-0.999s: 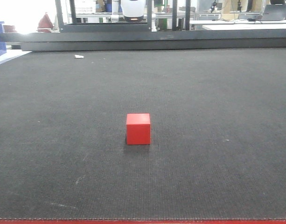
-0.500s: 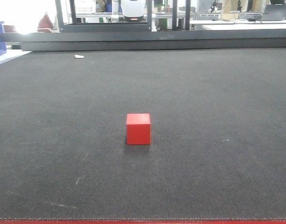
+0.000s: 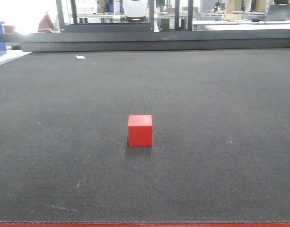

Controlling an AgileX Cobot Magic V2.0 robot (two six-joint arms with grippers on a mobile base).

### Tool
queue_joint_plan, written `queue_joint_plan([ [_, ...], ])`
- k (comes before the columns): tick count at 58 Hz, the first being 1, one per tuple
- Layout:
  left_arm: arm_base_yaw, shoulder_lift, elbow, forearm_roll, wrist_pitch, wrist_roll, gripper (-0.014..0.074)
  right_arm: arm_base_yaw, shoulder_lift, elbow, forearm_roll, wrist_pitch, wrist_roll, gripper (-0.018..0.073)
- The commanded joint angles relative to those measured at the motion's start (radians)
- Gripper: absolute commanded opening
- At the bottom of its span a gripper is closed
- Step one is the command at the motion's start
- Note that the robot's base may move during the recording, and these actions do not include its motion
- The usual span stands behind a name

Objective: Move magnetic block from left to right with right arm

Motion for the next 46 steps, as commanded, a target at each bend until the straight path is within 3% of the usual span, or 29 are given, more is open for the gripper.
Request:
queue_joint_plan([
  [1, -0.005, -0.01, 0.009, -0.007, -0.081, -0.009, -0.0117, -0.004, -0.022, -0.002, 0.0, -0.086, -0.006, 0.0055],
  [17, -0.005, -0.01, 0.009, -0.007, -0.081, -0.009, -0.0117, -0.004, -0.017, -0.039, 0.0, -0.157, -0.006, 0.0055],
  [36, -0.005, -0.01, 0.009, -0.007, -0.081, -0.009, -0.0117, -0.004, 0.145, -0.293, -0.001, 0.174, -0.006, 0.0055],
  [46, -0.005, -0.01, 0.009, -0.007, -0.081, -0.009, -0.0117, 0.003, 0.284, -0.357, -0.001, 0.251, -0.006, 0.0055],
])
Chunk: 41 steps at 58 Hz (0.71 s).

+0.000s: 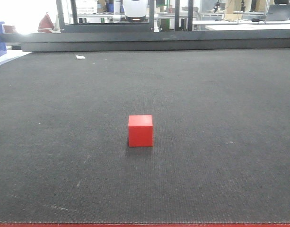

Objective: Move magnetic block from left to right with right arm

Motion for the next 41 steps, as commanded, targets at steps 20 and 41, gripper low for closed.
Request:
queue_joint_plan([
  [20, -0.005, -0.01, 0.009, -0.007, -0.081, -0.009, -0.0117, 0.17, 0.323, -0.132, -0.058, -0.036, 0.108, 0.0057],
  [41, -0.005, -0.01, 0.009, -0.007, -0.081, -0.009, -0.0117, 0.309, 0.653, -0.288, -0.243, 0.032, 0.437, 0.0225],
])
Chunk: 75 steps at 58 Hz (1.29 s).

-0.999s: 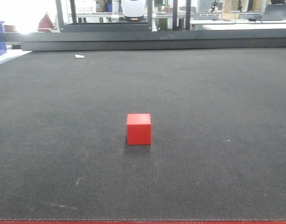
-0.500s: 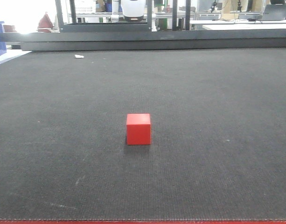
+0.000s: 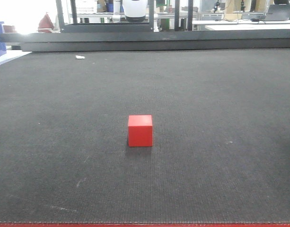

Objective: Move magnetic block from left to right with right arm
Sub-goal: 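Lower the open right gripper over the red cube and close on it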

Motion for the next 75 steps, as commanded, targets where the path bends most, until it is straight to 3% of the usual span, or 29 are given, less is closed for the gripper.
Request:
queue_joint_plan([
  [1, -0.005, -0.01, 0.009, -0.007, -0.081, -0.009, -0.0117, 0.026, 0.076, -0.081, -0.055, -0.043, 0.084, 0.0253],
  [8, -0.005, -0.01, 0.009, -0.007, -0.081, -0.009, -0.0117, 0.076, 0.179, -0.165, -0.087, 0.03, 0.195, 0.0513],
  [13, -0.005, -0.01, 0.009, -0.007, -0.081, -0.009, -0.0117, 0.115, 0.241, -0.234, -0.098, 0.113, 0.259, 0.0636],
  [33, -0.005, -0.01, 0.009, -0.007, -0.081, -0.009, -0.0117, 0.252, 0.523, -0.556, -0.098, 0.486, 0.437, 0.0624],
  [41, -0.005, -0.01, 0.009, -0.007, -0.081, -0.009, -0.0117, 0.293, 0.642, -0.708, -0.069, 0.592, 0.441, 0.0624],
  [75, -0.005, -0.01, 0.009, -0.007, -0.081, -0.009, -0.0117, 0.394, 1.05, -1.153, 0.005, 0.727, 0.431, 0.0624],
])
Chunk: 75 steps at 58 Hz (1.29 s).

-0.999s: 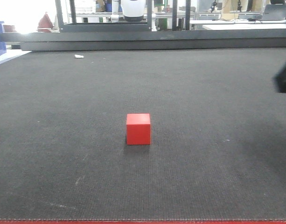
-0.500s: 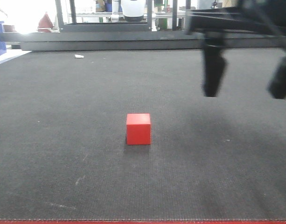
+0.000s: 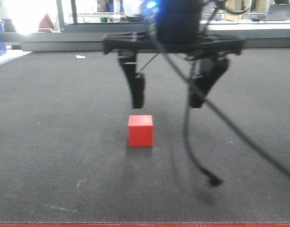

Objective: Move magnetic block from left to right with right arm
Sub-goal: 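Lower the open right gripper over the red cube and close on it, then lift the red cube with the right gripper off the table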

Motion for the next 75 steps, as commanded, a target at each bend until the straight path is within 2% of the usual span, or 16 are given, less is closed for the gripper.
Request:
queue_joint_plan([
  [1, -0.005, -0.01, 0.009, -0.007, -0.081, -0.009, -0.0117, 0.007, -0.002, -0.087, -0.001, 0.014, -0.006, 0.0624],
  [17, -0.005, -0.01, 0.009, -0.007, -0.081, -0.009, -0.0117, 0.015, 0.118, -0.199, 0.034, 0.036, -0.022, 0.0624],
  [48, -0.005, -0.01, 0.009, -0.007, -0.081, -0.009, -0.0117, 0.008, 0.177, -0.206, 0.036, 0.044, -0.02, 0.0619],
  [52, -0.005, -0.01, 0.009, -0.007, -0.081, -0.009, -0.0117, 0.008, 0.177, -0.206, 0.036, 0.046, -0.02, 0.0586],
  [58, -0.005, -0.01, 0.009, -0.007, -0.081, -0.009, -0.0117, 0.008, 0.177, -0.206, 0.038, 0.046, -0.02, 0.0447],
  [61, -0.005, -0.01, 0.009, -0.007, -0.081, -0.009, -0.0117, 0.008, 0.177, -0.206, 0.038, 0.046, -0.02, 0.0349],
  [65, -0.005, -0.01, 0.009, -0.007, -0.081, -0.009, -0.0117, 0.008, 0.177, -0.206, 0.038, 0.046, -0.02, 0.0286],
  [75, -0.005, -0.01, 0.009, -0.007, -0.081, -0.009, -0.0117, 0.008, 0.16, -0.206, 0.038, 0.047, -0.02, 0.0266],
])
